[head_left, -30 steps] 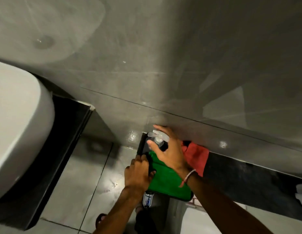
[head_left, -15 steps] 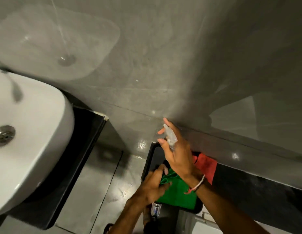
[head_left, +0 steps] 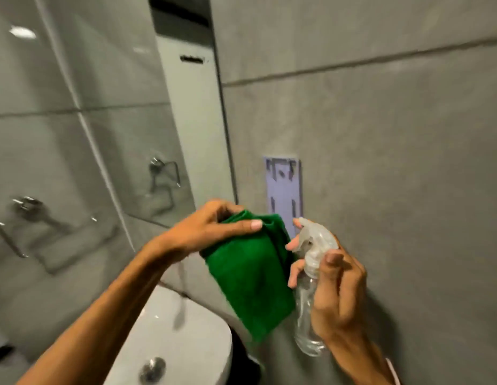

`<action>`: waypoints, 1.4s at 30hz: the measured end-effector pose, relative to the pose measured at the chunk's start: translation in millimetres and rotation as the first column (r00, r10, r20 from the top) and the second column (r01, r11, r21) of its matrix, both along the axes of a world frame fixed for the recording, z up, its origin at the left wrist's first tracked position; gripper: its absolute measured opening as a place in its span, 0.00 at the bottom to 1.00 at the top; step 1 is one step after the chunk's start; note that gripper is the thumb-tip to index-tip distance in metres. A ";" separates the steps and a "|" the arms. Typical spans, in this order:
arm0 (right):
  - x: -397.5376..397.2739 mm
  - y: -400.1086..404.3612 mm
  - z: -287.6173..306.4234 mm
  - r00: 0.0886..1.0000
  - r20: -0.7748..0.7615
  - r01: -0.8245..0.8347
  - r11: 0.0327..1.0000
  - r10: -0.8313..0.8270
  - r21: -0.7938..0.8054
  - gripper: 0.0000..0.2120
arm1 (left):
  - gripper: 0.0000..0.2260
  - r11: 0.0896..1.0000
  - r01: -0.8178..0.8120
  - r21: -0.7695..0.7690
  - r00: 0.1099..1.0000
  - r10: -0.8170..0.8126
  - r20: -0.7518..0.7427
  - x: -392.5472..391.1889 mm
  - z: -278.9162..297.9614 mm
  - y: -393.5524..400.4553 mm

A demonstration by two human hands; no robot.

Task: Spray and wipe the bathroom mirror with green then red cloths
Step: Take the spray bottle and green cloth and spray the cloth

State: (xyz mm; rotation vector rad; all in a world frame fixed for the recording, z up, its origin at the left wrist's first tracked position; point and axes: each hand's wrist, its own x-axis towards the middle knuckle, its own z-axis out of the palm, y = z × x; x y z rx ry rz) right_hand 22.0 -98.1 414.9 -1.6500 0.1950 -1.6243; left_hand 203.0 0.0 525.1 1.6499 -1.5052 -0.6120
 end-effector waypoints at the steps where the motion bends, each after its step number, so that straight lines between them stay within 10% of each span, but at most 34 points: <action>1: 9.1 6.4 20.8 1.000 0.021 -0.006 0.999 0.007 -0.041 0.25 | 0.12 1.000 -0.003 -0.024 0.999 0.004 0.047 7.4 29.8 2.7; 11: 67.2 28.0 137.5 0.996 -0.048 0.064 0.965 -0.079 -0.256 0.36 | 0.13 0.987 -0.068 -0.147 0.973 0.098 0.208 49.5 169.7 30.4; 29: 10.2 61.8 55.0 0.905 -0.262 0.207 0.886 -0.334 -0.414 0.38 | 0.11 0.989 0.023 -0.145 0.994 -0.008 0.105 51.3 99.0 40.1; 34: -30.4 67.7 -12.3 0.793 -0.475 0.245 0.914 -0.381 -0.323 0.19 | 0.11 0.992 0.088 -0.090 0.995 -0.084 0.047 38.1 55.2 26.4; 39: -72.2 63.5 -93.4 0.795 -0.550 0.305 0.952 -0.258 -0.006 0.27 | 0.13 0.990 0.118 -0.078 0.992 -0.113 0.060 20.8 0.8 6.1; 42: -92.1 50.5 -143.9 0.771 -0.611 0.369 0.908 -0.180 0.198 0.10 | 0.15 0.978 0.200 -0.051 0.977 -0.195 0.082 6.9 -39.0 -7.6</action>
